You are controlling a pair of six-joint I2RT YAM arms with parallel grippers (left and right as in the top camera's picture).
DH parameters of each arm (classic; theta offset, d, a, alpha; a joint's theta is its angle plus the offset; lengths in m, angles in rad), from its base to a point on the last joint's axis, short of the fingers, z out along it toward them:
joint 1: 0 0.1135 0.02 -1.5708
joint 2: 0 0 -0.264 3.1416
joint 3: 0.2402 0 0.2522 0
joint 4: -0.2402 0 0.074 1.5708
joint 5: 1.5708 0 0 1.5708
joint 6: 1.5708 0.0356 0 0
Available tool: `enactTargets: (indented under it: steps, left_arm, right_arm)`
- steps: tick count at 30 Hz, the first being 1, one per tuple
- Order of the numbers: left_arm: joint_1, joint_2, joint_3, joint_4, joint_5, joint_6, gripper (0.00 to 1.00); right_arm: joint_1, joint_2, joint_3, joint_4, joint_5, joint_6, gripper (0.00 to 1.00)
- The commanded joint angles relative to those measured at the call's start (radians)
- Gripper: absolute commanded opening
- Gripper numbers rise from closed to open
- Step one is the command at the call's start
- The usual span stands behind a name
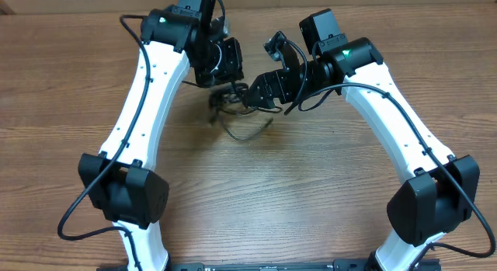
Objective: Untangle cables
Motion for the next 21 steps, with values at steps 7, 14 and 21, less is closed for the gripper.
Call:
enactTargets:
  steps: [7, 14, 21]
  left_arm:
    - [-0.006, 0.006, 0.002, 0.020, 0.336, -0.167, 0.04]
    - [-0.005, 0.006, 0.002, 0.062, 0.416, -0.193, 0.04]
    - [-0.006, 0.006, 0.002, 0.061, 0.339, -0.184, 0.04]
  right_arm:
    - [0.003, -0.021, -0.005, 0.040, -0.032, -0.034, 0.85]
    - [0.019, -0.021, -0.005, 0.073, -0.032, -0.034, 0.52]
    - [0.021, -0.021, -0.005, 0.085, -0.005, -0.031, 0.04]
